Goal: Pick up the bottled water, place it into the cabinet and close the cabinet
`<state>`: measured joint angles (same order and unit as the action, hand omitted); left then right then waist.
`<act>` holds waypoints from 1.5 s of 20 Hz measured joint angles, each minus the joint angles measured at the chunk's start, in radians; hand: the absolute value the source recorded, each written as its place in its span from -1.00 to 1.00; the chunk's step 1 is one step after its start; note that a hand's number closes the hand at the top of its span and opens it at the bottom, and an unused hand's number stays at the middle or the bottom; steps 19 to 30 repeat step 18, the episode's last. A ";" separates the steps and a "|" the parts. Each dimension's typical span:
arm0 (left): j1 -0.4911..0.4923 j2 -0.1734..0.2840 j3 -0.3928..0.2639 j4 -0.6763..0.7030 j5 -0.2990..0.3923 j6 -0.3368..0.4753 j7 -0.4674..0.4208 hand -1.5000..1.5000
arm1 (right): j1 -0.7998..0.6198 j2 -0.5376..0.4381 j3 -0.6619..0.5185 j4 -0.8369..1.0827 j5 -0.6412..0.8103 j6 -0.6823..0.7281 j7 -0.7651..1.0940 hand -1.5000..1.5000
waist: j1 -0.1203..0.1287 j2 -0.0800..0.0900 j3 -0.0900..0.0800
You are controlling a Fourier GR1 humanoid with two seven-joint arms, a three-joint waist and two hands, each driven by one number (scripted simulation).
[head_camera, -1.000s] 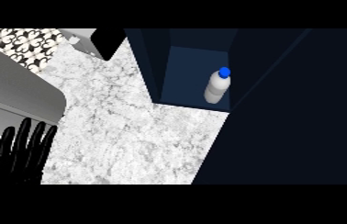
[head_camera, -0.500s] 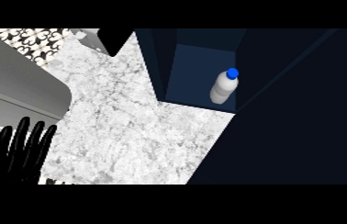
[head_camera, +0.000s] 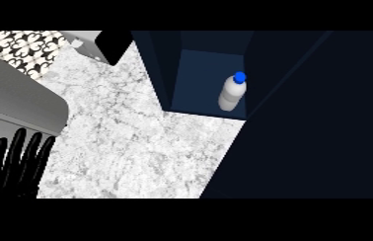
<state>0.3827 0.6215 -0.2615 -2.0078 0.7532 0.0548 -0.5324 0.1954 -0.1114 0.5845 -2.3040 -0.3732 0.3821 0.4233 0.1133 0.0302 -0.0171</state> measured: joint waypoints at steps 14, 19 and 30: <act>-0.009 0.004 -0.002 0.006 0.009 -0.033 0.007 -1.00 | -0.441 0.100 -0.262 0.443 -0.029 -0.428 -0.042 1.00 | 0.033 0.006 0.011; -0.007 0.008 0.004 0.014 0.018 -0.050 0.010 -1.00 | -0.662 0.105 -0.311 0.645 -0.063 -0.541 -0.056 1.00 | 0.032 0.002 0.015; -0.007 0.008 0.004 0.014 0.018 -0.050 0.010 -1.00 | -0.662 0.105 -0.311 0.645 -0.063 -0.541 -0.056 1.00 | 0.032 0.002 0.015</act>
